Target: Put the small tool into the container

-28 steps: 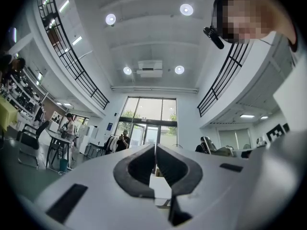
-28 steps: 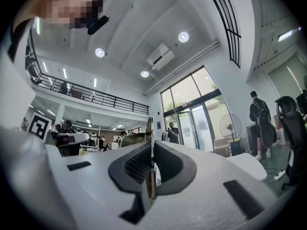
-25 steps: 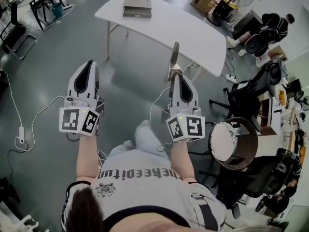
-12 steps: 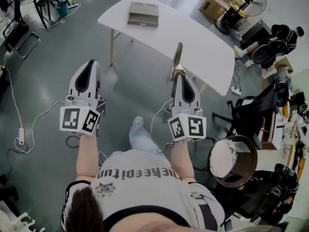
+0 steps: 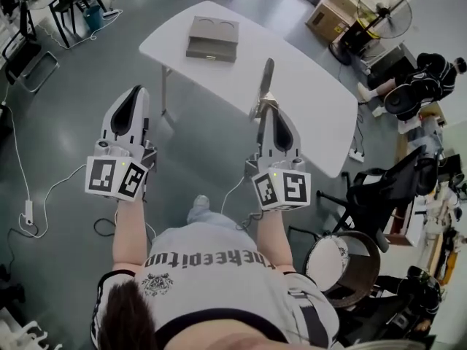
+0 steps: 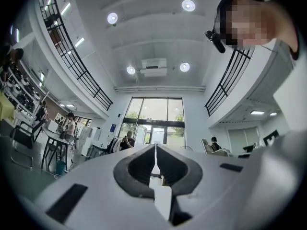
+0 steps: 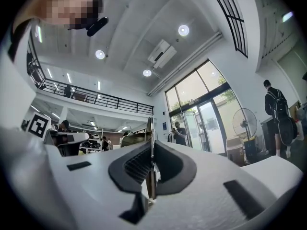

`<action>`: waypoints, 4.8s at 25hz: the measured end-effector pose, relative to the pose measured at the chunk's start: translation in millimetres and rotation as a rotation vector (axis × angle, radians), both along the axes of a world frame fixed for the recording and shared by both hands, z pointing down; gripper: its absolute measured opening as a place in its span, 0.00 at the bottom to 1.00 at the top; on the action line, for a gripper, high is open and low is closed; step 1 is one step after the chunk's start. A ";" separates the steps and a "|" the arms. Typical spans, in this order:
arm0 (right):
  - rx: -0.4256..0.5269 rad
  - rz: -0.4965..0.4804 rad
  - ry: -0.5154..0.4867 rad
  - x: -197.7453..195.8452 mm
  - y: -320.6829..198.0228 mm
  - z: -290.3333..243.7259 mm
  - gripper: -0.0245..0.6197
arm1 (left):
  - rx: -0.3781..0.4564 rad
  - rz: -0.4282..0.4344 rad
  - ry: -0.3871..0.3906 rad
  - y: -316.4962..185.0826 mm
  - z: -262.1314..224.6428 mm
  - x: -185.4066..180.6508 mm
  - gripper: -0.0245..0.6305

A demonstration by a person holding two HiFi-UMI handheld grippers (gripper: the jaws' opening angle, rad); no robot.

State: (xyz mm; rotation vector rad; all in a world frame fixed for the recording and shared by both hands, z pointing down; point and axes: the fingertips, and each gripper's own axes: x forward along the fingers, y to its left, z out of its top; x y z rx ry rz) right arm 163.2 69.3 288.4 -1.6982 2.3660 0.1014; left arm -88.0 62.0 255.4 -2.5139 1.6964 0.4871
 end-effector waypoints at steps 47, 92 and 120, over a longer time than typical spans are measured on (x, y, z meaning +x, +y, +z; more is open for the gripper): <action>-0.063 0.195 -0.006 -57.4 -321.4 32.8 0.04 | -0.044 0.186 -0.012 -367.7 23.8 -57.3 0.06; -0.290 -0.331 1.024 -88.7 -483.8 236.4 0.04 | -0.147 0.087 -0.028 -477.0 79.0 -9.4 0.06; -0.345 -0.602 1.242 -107.4 -517.0 339.8 0.04 | -0.219 -0.144 -0.079 -454.6 99.1 -3.9 0.06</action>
